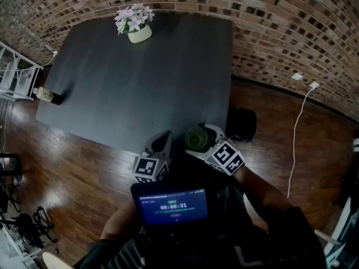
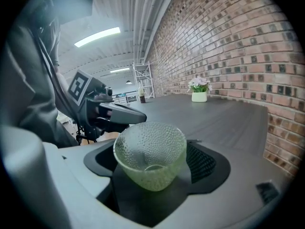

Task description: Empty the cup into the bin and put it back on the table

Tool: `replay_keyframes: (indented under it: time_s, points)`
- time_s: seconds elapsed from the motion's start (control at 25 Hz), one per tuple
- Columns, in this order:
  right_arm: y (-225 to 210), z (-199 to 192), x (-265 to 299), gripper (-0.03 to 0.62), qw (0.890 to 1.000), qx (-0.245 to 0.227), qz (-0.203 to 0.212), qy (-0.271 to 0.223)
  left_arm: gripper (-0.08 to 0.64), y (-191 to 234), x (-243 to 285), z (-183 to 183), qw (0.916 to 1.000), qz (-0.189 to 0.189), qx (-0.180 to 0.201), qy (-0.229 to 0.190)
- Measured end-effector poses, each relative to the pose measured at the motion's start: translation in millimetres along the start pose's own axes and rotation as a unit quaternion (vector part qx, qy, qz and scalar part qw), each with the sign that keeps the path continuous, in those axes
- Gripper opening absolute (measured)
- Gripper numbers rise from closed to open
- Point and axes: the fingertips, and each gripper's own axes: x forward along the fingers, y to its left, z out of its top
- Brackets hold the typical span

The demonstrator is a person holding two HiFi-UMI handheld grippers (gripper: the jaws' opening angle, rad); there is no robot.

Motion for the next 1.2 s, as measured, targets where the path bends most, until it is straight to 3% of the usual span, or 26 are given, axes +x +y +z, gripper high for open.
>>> replay_keyframes:
  time_s: [0.16,0.2,0.72,1.2]
  points:
    - [2.3,-2.0,2.6,0.443,1.000,-0.006,0.002,0.002,0.000,0.9,-2.9,-1.2,1.0000,0.005,0.004,0.002]
    - [3.1,-1.2,2.5,0.479,1.000,-0.004,0.004,0.000,0.000,1.7,-4.0,-1.2,1.0000,0.007,0.004,0.003]
    - [-13.2,35.7,-39.3,0.480,0.999,0.017,-0.016,-0.049,0.000,22.4,-30.8,36.0,0.9985,0.054,0.007,0.006]
    - [-9.3,55.6,-69.0,0.479,0.994,0.020,-0.076,-0.073,0.000,27.9,-47.8,68.3,0.9988,0.014,0.035,-0.031]
